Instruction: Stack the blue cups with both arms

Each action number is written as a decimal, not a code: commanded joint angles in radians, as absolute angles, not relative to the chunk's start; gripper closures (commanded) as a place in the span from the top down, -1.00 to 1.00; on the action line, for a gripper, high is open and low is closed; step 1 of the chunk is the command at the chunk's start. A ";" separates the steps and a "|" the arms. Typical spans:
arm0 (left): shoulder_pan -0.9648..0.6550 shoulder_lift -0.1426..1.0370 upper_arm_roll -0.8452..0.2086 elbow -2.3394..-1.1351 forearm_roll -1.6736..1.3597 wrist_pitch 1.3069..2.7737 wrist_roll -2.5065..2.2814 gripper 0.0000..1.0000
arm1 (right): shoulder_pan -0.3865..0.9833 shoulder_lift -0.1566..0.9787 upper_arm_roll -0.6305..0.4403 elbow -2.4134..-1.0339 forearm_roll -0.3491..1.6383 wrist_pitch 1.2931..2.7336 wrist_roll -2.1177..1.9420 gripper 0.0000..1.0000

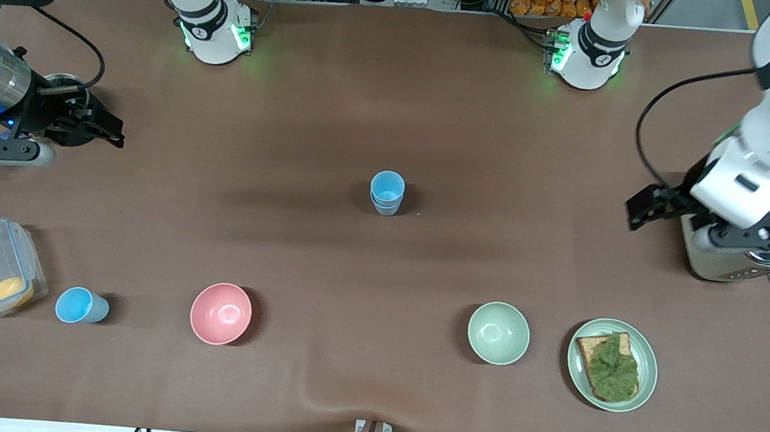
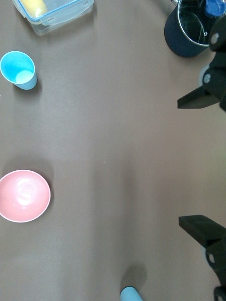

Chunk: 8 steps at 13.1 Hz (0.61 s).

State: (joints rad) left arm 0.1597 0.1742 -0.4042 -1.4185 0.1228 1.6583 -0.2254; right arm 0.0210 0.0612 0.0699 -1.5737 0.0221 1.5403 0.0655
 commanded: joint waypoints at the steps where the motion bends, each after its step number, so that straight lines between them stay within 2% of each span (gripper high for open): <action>1: 0.085 0.098 -0.284 -1.475 0.092 1.635 -0.118 1.00 | 0.020 0.058 0.074 -1.566 0.011 1.543 0.063 1.00; 2: 0.066 0.075 -0.237 -1.502 0.056 1.635 -0.111 1.00 | 0.020 0.058 0.074 -1.571 0.011 1.545 0.063 1.00; 8: 0.046 0.037 -0.187 -1.522 0.028 1.609 -0.101 1.00 | 0.064 0.058 0.075 -1.568 0.005 1.555 0.067 1.00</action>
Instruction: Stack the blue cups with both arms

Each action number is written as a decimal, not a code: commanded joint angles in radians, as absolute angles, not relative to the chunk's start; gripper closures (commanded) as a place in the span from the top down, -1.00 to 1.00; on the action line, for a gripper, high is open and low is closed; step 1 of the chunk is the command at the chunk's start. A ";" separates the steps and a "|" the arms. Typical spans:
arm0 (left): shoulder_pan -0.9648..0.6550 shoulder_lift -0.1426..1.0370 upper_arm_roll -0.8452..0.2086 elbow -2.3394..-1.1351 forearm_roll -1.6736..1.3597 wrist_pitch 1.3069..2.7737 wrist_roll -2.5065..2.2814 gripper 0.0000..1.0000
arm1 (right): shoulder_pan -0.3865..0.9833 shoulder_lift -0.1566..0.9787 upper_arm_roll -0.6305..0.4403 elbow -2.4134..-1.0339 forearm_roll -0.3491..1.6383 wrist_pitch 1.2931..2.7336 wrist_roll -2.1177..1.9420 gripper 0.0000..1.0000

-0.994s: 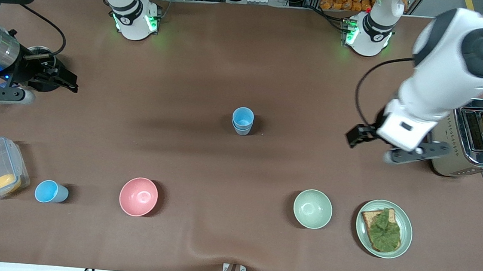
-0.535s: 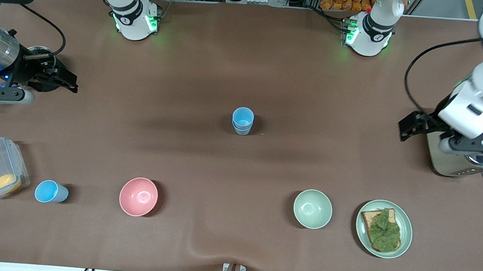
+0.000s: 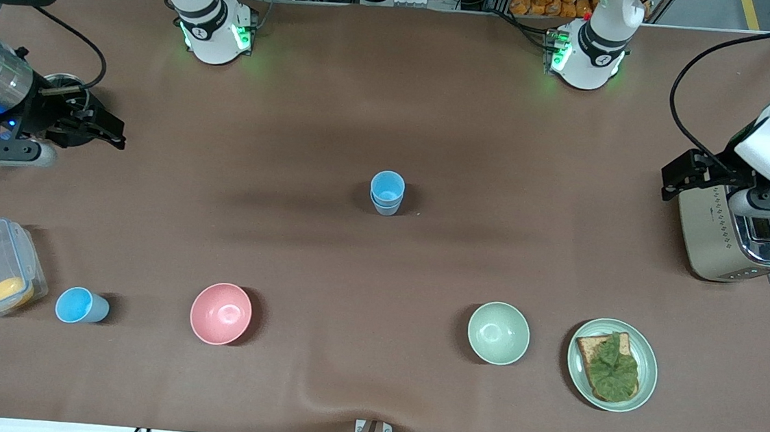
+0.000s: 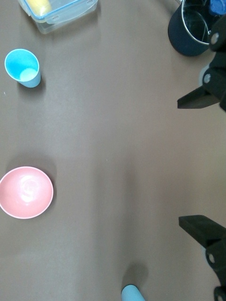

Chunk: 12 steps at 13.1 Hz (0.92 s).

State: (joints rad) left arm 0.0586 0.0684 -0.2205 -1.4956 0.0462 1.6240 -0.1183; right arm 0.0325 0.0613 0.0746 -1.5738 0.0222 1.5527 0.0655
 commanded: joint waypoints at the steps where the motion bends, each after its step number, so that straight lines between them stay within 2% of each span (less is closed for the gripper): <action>1: 0.052 0.035 -0.187 -1.513 0.029 1.580 -0.100 1.00 | 0.069 0.060 0.075 -1.566 0.005 1.563 0.067 1.00; 7: 0.058 0.044 -0.187 -1.490 0.002 1.563 -0.107 1.00 | 0.100 0.066 0.075 -1.568 0.026 1.606 0.071 1.00; 12: 0.060 0.051 -0.187 -1.483 -0.009 1.545 -0.110 1.00 | 0.071 0.080 0.071 -1.574 0.026 1.617 0.060 1.00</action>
